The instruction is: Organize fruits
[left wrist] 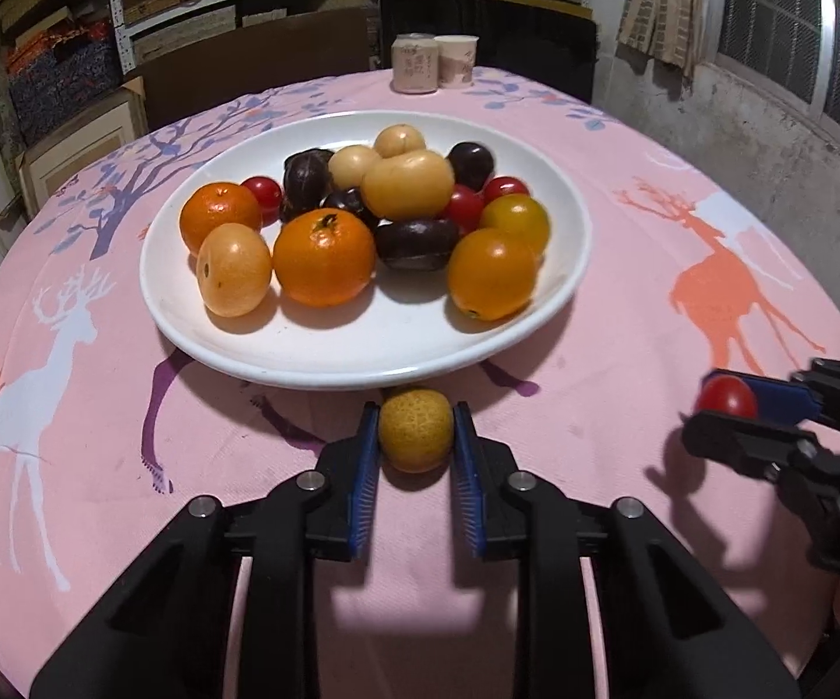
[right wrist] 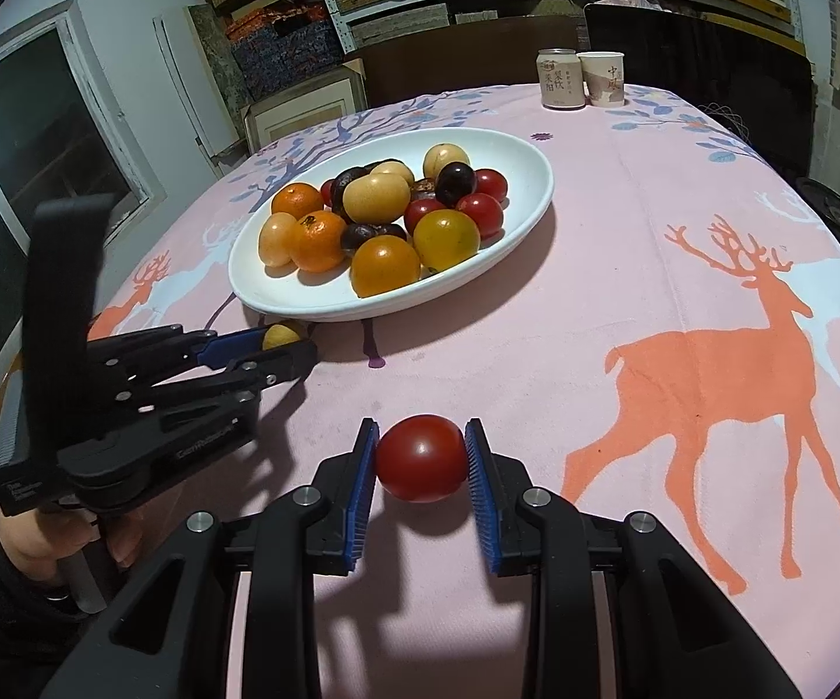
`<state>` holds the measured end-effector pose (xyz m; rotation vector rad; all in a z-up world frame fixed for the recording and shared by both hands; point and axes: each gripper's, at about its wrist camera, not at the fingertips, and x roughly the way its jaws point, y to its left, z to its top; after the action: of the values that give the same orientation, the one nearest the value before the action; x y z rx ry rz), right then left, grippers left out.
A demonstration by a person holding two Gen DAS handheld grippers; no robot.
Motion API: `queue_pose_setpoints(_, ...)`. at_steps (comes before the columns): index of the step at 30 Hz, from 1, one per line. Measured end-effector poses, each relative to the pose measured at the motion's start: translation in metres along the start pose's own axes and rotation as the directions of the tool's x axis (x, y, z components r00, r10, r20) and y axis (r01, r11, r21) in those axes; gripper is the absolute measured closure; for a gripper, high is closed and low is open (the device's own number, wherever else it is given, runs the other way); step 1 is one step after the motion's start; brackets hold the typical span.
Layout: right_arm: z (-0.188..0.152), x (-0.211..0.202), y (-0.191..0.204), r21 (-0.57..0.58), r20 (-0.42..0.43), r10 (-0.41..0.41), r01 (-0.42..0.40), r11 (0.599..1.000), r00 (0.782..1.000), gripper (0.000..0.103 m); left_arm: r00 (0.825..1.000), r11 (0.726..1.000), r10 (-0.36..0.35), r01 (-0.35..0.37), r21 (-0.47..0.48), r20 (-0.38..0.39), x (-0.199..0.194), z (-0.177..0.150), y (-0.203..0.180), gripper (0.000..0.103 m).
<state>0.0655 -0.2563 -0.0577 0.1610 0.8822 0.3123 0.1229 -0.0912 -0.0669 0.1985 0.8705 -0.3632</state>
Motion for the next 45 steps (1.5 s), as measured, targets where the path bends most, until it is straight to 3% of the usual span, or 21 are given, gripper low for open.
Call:
queue_pose_setpoints(6, 0.001, -0.001, -0.002, 0.003, 0.002, 0.009, -0.009, 1.0, 1.0, 0.072, 0.998, 0.999, -0.048, 0.047, 0.004, 0.03, -0.022, -0.01, -0.001, 0.079)
queue_pose_setpoints(12, 0.014, -0.007, 0.001, -0.015, 0.019, 0.036, -0.036, 0.999, 0.999, 0.072, 0.997, 0.999, -0.042, 0.044, -0.029, 0.06, -0.043, -0.005, 0.016, 0.079)
queue_pose_setpoints(20, 0.099, -0.018, 0.017, -0.08, 0.127, 0.069, -0.059, 0.995, 0.989, 0.072, 0.994, 0.997, -0.018, 0.027, -0.078, 0.11, -0.043, 0.063, 0.046, 0.079)
queue_pose_setpoints(28, 0.172, 0.049, 0.017, -0.042, 0.087, 0.075, -0.071, 0.997, 0.993, 0.072, 0.999, 0.992, 0.009, -0.005, -0.127, 0.031, 0.022, 0.104, 0.067, 0.079)
queue_pose_setpoints(29, 0.175, 0.057, 0.015, -0.035, 0.077, 0.089, -0.087, 0.996, 0.993, 0.067, 1.0, 0.991, 0.009, -0.006, -0.136, 0.019, 0.028, 0.106, 0.07, 0.071)
queue_pose_setpoints(30, 0.177, 0.064, 0.012, -0.024, 0.07, 0.094, -0.092, 0.995, 0.993, 0.054, 1.0, 0.989, 0.008, -0.006, -0.149, 0.01, 0.033, 0.105, 0.073, 0.051)
queue_pose_setpoints(31, 0.177, 0.067, 0.01, -0.01, 0.073, 0.081, -0.081, 0.997, 0.994, 0.05, 1.0, 0.985, 0.001, 0.0, -0.17, 0.01, 0.034, 0.104, 0.077, 0.042)
queue_pose_setpoints(33, 0.173, 0.066, 0.005, 0.015, 0.083, 0.105, -0.107, 0.994, 0.991, 0.042, 0.999, 0.981, 0.015, -0.006, -0.192, 0.041, 0.027, 0.099, 0.081, 0.012)
queue_pose_setpoints(36, 0.161, 0.056, 0.006, 0.006, 0.09, 0.101, -0.102, 0.995, 0.991, 0.039, 0.996, 0.981, 0.042, -0.026, -0.194, 0.076, 0.01, 0.091, 0.081, 0.007)
queue_pose_setpoints(38, 0.145, 0.042, 0.01, -0.003, 0.09, 0.107, -0.107, 0.994, 0.99, 0.035, 0.998, 0.979, 0.014, -0.001, -0.205, 0.062, -0.002, 0.081, 0.08, 0.005)
queue_pose_setpoints(40, 0.127, 0.027, 0.016, -0.023, 0.105, 0.094, -0.092, 0.995, 0.99, 0.027, 0.999, 0.976, 0.001, 0.009, -0.217, 0.046, -0.013, 0.067, 0.078, 0.005)
queue_pose_setpoints(42, 0.101, 0.008, 0.024, -0.038, 0.137, 0.091, -0.086, 0.996, 0.986, 0.008, 0.999, 0.972, -0.005, 0.017, -0.233, 0.051, -0.026, 0.051, 0.074, 0.005)
queue_pose_setpoints(45, 0.063, -0.016, 0.034, -0.059, 0.177, 0.09, -0.081, 0.995, 0.98, 0.004, 0.998, 0.971, 0.004, 0.011, -0.239, 0.064, -0.043, 0.023, 0.064, 0.005)
